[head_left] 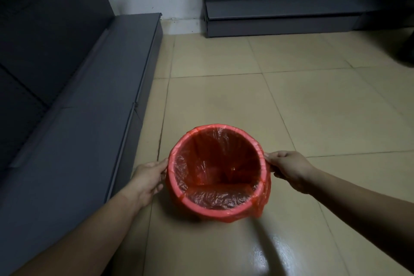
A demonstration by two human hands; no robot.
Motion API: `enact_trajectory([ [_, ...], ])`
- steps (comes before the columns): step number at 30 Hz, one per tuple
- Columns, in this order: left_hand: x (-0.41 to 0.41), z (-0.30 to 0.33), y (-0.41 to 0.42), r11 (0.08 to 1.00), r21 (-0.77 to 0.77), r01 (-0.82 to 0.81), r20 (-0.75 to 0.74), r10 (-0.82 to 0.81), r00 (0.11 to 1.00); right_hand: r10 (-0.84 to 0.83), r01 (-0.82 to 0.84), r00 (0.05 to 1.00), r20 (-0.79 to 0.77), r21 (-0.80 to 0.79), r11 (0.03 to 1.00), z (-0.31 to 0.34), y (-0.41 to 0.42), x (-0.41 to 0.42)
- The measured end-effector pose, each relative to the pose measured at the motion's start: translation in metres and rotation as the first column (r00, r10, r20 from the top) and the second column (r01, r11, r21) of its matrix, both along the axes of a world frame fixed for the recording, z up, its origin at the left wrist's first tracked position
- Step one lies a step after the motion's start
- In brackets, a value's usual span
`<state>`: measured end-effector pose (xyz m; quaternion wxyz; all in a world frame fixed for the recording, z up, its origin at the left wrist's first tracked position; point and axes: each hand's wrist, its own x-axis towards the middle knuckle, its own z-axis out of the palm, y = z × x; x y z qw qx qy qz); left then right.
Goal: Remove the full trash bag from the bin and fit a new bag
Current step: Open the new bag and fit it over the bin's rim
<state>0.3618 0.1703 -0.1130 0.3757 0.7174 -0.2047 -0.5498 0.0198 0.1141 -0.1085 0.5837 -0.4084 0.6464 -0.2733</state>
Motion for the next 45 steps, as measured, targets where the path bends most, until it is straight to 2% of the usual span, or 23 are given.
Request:
enact_trajectory([
  [3, 0.0, 0.01, 0.009, 1.0, -0.005, 0.022, 0.131, -0.021, 0.991, -0.055, 0.052, 0.994, -0.094, -0.036, 0.998, 0.009, 0.011, -0.003],
  [5, 0.003, 0.022, 0.025, 0.996, 0.029, 0.08, 0.181, -0.084, 0.98, -0.021, 0.011, 0.982, -0.189, -0.051, 0.999, 0.02, 0.025, -0.008],
  [8, -0.002, 0.03, 0.055, 0.959, 0.178, 0.221, 0.165, -0.251, 0.954, 0.2, -0.188, 0.941, -0.272, 0.071, 0.98, 0.038, 0.05, -0.009],
  [10, -0.012, 0.029, 0.068, 0.916, 0.269, 0.299, 0.101, -0.335, 0.937, 0.351, -0.313, 0.897, -0.268, 0.176, 0.933, 0.043, 0.064, -0.003],
  [12, -0.021, 0.026, 0.074, 0.893, 0.305, 0.332, 0.05, -0.363, 0.931, 0.405, -0.36, 0.886, -0.226, 0.215, 0.908, 0.041, 0.072, 0.005],
  [16, -0.031, 0.018, 0.078, 0.931, 0.219, 0.291, -0.022, -0.294, 0.956, 0.345, -0.319, 0.934, -0.096, 0.216, 0.923, 0.035, 0.08, 0.017],
  [19, -0.035, 0.011, 0.08, 0.957, 0.153, 0.247, -0.023, -0.246, 0.969, 0.323, -0.312, 0.946, -0.025, 0.201, 0.929, 0.031, 0.083, 0.019],
  [24, -0.036, 0.007, 0.082, 0.961, 0.087, 0.263, 0.003, -0.264, 0.964, 0.313, -0.313, 0.949, 0.027, 0.16, 0.936, 0.023, 0.085, 0.018],
  [28, -0.034, 0.002, 0.084, 0.948, 0.048, 0.314, 0.059, -0.317, 0.947, 0.362, -0.361, 0.932, 0.015, 0.11, 0.926, 0.021, 0.084, 0.015],
  [33, -0.036, -0.006, 0.088, 0.936, 0.003, 0.352, 0.096, -0.351, 0.932, 0.489, -0.49, 0.868, -0.083, 0.016, 0.872, 0.013, 0.086, 0.006],
  [45, -0.037, -0.026, 0.089, 0.914, 0.005, 0.406, 0.176, -0.4, 0.899, 0.501, -0.51, 0.848, -0.17, -0.008, 0.86, -0.005, 0.089, 0.009],
])
